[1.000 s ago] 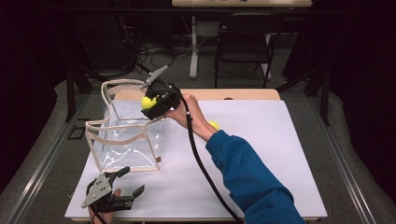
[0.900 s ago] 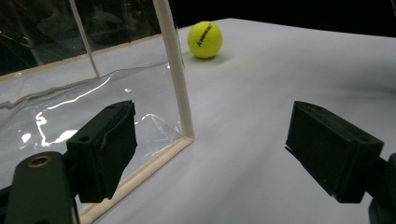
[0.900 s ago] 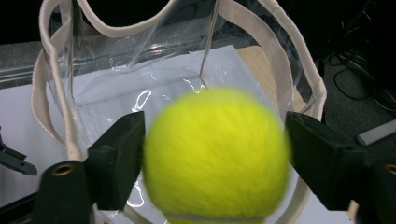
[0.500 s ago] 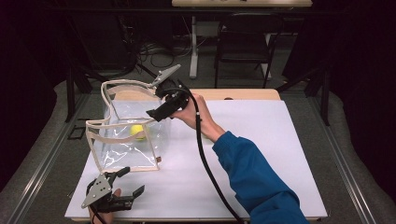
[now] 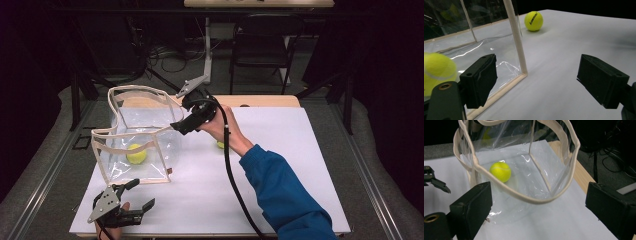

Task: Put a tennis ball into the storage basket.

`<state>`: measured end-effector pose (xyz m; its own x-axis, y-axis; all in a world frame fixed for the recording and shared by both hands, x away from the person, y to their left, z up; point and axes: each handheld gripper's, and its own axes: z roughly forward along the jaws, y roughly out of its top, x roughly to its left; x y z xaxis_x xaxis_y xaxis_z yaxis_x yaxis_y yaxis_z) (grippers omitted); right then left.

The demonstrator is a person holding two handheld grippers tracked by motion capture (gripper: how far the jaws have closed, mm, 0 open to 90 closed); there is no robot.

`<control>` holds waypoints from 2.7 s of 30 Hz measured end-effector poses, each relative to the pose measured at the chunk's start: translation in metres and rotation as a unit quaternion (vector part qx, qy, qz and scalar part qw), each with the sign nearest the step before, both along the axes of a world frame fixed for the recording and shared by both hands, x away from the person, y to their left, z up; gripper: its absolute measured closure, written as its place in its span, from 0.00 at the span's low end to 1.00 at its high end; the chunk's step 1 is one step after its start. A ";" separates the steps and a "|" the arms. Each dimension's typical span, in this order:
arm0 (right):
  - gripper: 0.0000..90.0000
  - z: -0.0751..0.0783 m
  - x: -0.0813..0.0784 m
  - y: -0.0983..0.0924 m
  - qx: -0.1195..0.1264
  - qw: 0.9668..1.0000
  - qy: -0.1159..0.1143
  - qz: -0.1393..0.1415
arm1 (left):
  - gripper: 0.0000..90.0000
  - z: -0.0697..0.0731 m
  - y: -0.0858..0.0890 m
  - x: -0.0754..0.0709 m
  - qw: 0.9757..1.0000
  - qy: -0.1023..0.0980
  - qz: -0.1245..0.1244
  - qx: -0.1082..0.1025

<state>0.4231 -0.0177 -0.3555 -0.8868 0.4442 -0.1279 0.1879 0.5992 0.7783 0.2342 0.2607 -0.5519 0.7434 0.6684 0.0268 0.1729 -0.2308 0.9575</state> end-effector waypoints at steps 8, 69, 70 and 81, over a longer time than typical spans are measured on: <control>0.07 -0.009 -0.005 -0.022 -0.009 1.000 0.003 -0.010 | 0.18 0.000 0.000 0.000 1.000 0.002 -0.002 0.001; 0.02 -0.102 -0.039 -0.109 -0.046 0.994 0.065 -0.072 | 0.18 0.000 0.006 -0.005 1.000 0.003 0.002 -0.010; 0.02 -0.104 -0.040 -0.109 -0.046 0.994 0.064 -0.073 | 0.18 0.000 0.006 -0.005 1.000 0.000 0.004 -0.009; 0.00 -0.119 -0.043 -0.110 -0.059 0.993 0.069 -0.075 | 0.18 0.001 0.002 -0.004 1.000 -0.003 0.003 -0.002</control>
